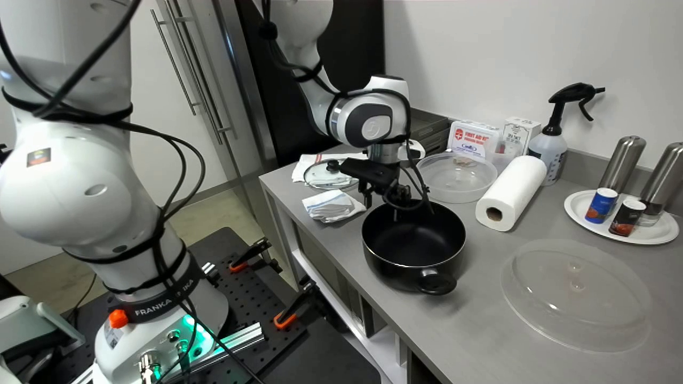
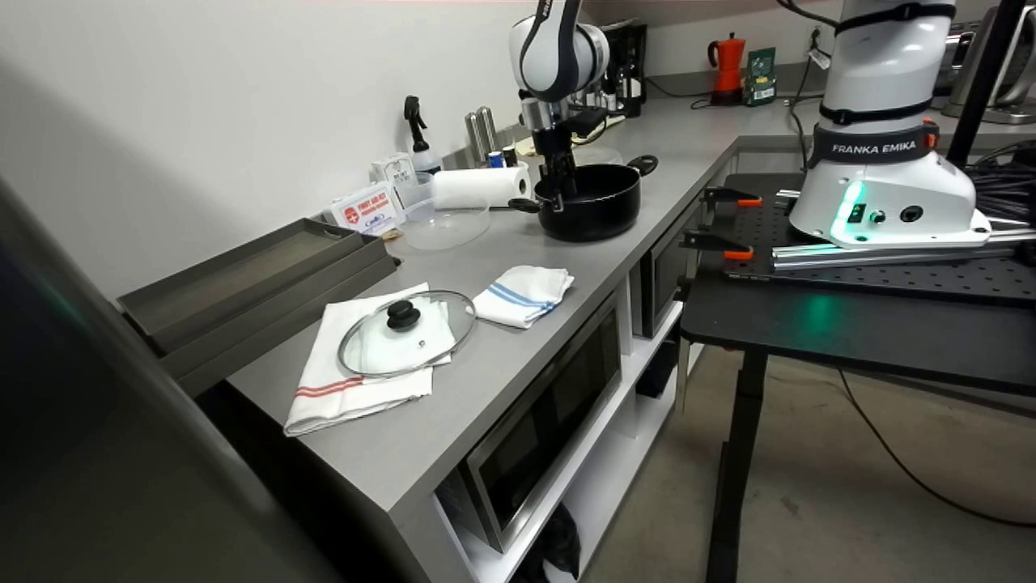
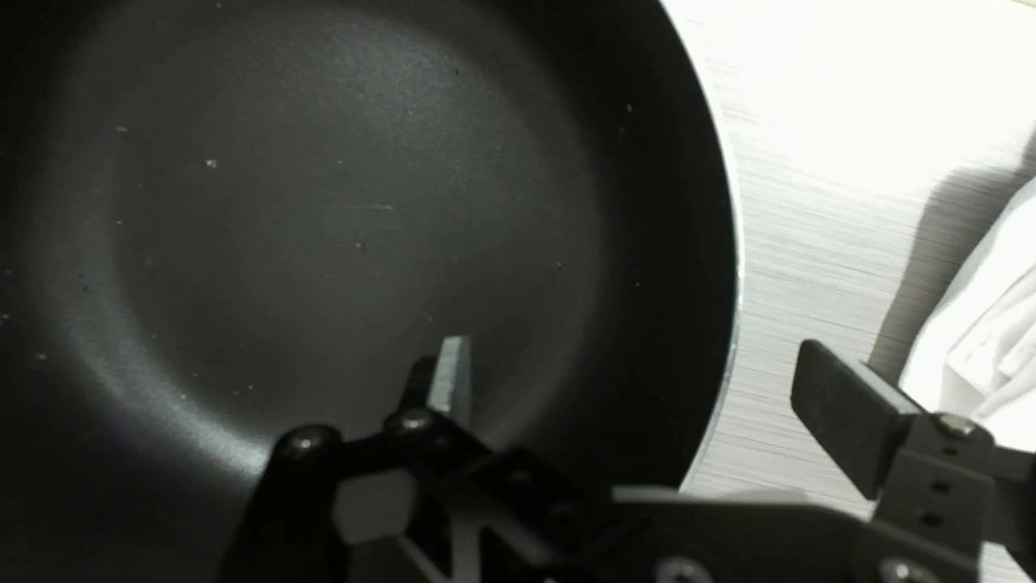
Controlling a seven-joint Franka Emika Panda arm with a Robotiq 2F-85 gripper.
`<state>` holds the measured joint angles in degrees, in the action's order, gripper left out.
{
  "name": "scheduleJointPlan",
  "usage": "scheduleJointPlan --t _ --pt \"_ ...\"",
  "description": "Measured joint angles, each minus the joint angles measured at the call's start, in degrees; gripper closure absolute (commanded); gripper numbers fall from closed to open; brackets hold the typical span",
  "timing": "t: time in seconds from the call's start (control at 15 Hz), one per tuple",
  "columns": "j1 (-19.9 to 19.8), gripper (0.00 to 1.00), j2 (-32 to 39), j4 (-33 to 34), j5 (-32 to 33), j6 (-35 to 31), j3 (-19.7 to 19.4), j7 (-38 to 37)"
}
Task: Move the pot
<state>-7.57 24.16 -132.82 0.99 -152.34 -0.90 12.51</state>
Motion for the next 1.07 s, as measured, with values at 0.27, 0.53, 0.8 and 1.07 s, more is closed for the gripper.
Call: scheduleJointPlan --t 0.27,0.53,0.8,1.07 --pt "-0.2 0.55 0.3 -0.1 -0.3 -0.4 0.7 0.0" --pt "-0.2 0.86 0.3 -0.2 -0.6 -0.5 1.2 0.0" --pt "-0.3 1.0 0.3 -0.2 -1.0 -0.6 1.6 0.0" --pt "-0.4 0.99 0.1 -0.2 -1.6 -1.2 1.8 0.2"
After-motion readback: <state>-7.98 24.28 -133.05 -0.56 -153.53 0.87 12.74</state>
